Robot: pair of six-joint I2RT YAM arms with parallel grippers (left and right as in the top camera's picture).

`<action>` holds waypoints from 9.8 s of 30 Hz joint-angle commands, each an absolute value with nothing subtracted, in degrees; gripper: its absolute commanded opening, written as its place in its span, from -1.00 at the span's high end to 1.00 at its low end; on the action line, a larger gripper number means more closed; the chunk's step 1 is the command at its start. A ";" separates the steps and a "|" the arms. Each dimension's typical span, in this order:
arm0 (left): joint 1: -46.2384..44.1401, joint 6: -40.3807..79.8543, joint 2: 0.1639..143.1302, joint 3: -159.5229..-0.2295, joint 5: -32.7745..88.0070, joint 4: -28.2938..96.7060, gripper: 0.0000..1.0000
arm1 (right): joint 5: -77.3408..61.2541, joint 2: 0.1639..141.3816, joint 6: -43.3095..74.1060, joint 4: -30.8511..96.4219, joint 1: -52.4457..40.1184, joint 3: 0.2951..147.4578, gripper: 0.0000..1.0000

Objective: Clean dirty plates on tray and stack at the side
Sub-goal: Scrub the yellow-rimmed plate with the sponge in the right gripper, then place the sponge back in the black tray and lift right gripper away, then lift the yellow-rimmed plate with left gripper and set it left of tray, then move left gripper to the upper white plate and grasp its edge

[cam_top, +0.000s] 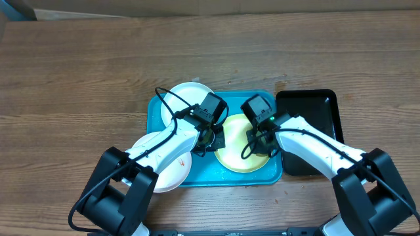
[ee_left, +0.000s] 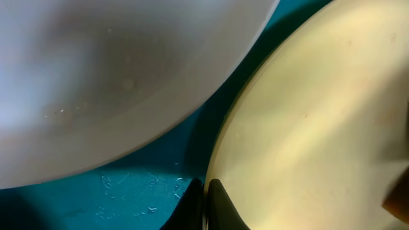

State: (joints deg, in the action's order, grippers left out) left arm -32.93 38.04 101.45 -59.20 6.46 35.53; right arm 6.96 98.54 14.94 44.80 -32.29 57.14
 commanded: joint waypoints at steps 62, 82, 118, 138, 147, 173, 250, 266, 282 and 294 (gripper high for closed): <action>-33.04 38.57 101.91 -58.87 7.09 34.63 0.62 | -4.80 98.08 3.53 42.02 -2.37 57.80 0.76; -33.78 38.59 101.91 -58.50 6.55 34.46 0.01 | -12.67 98.06 9.50 50.70 9.08 77.01 -0.87; -30.65 29.85 98.94 -72.90 7.05 43.35 0.92 | -14.22 98.06 9.45 51.70 12.78 76.97 -1.00; -40.18 25.67 99.04 -82.91 -5.37 35.00 0.92 | -18.87 98.06 12.05 43.48 24.77 76.97 -1.00; -47.42 20.16 99.50 -82.87 -14.83 24.05 0.92 | -18.50 98.06 12.03 43.35 29.12 76.97 -1.00; -70.15 -23.94 100.03 -82.87 -58.13 -2.28 0.92 | -18.50 98.06 12.05 43.35 29.10 76.97 -1.00; 34.06 25.65 106.69 -59.83 4.19 11.81 0.92 | -18.50 98.06 12.03 43.35 29.10 76.97 -1.00; 32.60 16.43 100.68 -83.44 24.08 39.24 -0.62 | -18.50 98.06 12.03 43.35 29.10 76.97 -1.00; 4.80 12.67 100.01 -81.60 10.41 63.77 -0.16 | -18.50 98.06 12.05 43.35 29.10 76.97 -1.00; -5.30 16.73 100.03 -73.65 0.71 50.54 0.15 | -18.50 98.06 12.03 43.35 29.10 76.97 -1.00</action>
State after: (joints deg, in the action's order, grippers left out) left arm -5.28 15.68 99.66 -74.63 4.14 52.25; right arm -18.06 98.63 11.97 43.55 28.95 76.01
